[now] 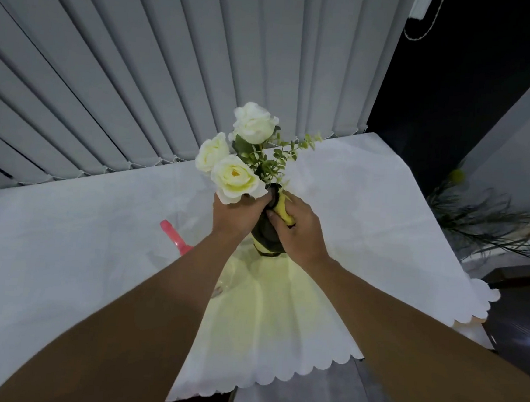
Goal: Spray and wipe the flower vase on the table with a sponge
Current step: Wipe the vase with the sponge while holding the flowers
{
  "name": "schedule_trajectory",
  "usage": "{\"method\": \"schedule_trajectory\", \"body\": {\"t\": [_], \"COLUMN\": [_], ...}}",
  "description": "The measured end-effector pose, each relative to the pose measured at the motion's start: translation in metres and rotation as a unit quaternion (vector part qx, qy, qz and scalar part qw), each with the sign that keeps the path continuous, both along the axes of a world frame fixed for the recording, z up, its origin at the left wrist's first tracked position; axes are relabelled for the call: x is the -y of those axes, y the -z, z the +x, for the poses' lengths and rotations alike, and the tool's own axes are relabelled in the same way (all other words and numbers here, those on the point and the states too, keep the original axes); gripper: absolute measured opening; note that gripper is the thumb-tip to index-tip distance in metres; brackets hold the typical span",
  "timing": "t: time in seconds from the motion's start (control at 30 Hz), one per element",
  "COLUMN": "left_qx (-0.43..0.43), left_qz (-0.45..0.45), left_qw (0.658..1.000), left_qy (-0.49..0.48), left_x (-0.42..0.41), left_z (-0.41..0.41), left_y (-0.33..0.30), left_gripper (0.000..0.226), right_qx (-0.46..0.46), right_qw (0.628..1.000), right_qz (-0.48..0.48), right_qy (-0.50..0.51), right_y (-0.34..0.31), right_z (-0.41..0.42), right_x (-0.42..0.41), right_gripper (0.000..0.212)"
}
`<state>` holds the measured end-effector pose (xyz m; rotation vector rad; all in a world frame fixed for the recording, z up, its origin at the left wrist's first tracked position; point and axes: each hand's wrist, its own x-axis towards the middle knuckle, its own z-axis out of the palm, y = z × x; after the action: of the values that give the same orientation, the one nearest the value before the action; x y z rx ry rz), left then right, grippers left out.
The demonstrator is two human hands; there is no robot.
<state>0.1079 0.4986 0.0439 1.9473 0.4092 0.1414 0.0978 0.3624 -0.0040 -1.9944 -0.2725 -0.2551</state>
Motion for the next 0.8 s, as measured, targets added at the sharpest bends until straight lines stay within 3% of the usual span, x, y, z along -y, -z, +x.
{"method": "schedule_trajectory", "body": {"t": [0.23,0.4,0.47,0.57,0.67,0.8], "left_qx": [-0.013,-0.038,-0.033,-0.026,-0.024,-0.024], "left_qz": [-0.051,-0.081,-0.087,-0.067,-0.082,-0.089], "left_qw": [0.998,0.996,0.996,0.997,0.996,0.993], "left_qy": [-0.025,-0.005,0.007,-0.009,-0.031,-0.074], "left_x": [-0.009,0.006,0.017,0.024,0.027,0.023], "left_z": [-0.002,-0.001,0.000,0.003,0.005,0.004], "left_y": [-0.005,-0.006,-0.006,0.000,-0.004,-0.008], "left_gripper": [0.048,0.049,0.048,0.028,0.042,0.046], "right_qx": [-0.019,-0.188,-0.195,-0.124,-0.021,-0.005], "right_qw": [0.994,0.951,0.959,0.985,0.997,0.996], "right_qz": [-0.098,-0.236,-0.199,-0.112,-0.057,-0.013], "right_qy": [-0.032,-0.073,-0.051,-0.035,-0.047,-0.087], "right_y": [0.038,0.070,0.059,0.027,-0.007,-0.013], "right_z": [-0.001,-0.013,-0.009,-0.002,0.000,-0.003], "right_x": [0.009,0.025,0.017,0.009,0.009,0.004], "right_gripper": [0.029,0.037,0.038,0.029,0.018,0.007]}}
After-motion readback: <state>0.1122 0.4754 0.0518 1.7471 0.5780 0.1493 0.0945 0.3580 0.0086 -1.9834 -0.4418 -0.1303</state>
